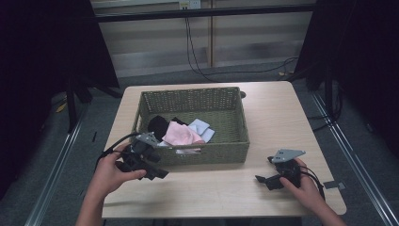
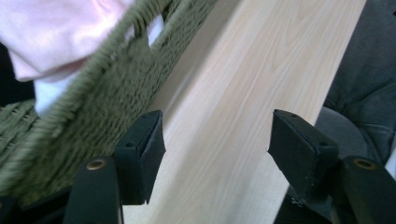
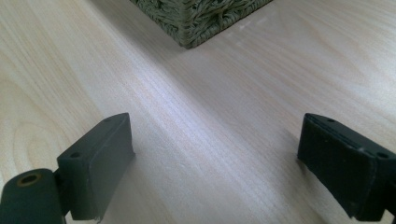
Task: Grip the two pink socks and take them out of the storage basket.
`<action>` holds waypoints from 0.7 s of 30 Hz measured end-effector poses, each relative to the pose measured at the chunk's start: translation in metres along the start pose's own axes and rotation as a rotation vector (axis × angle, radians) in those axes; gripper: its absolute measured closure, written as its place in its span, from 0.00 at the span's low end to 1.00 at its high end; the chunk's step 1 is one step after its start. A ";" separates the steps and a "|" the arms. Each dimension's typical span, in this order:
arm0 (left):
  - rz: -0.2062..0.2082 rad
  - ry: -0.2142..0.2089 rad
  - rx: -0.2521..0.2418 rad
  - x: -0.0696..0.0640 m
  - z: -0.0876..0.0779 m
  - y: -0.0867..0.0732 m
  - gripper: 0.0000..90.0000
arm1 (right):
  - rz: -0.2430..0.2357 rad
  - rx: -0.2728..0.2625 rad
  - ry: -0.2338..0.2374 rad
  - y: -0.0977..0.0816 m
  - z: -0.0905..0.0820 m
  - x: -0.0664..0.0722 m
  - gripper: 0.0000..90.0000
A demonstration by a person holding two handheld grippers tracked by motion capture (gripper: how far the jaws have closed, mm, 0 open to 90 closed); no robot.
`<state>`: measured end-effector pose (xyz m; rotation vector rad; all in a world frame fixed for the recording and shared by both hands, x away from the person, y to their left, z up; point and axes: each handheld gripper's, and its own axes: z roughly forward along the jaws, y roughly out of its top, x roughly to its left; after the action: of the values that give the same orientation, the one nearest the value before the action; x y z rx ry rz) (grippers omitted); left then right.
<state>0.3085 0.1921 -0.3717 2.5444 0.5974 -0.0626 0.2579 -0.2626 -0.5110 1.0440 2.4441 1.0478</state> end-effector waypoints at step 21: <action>-0.197 0.092 -0.032 0.055 -0.016 0.037 0.41 | -0.001 0.000 0.000 0.000 0.000 0.000 0.11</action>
<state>0.3729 0.1941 -0.3489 2.4608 0.8764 -0.0058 0.2579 -0.2626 -0.5111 1.0432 2.4442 1.0478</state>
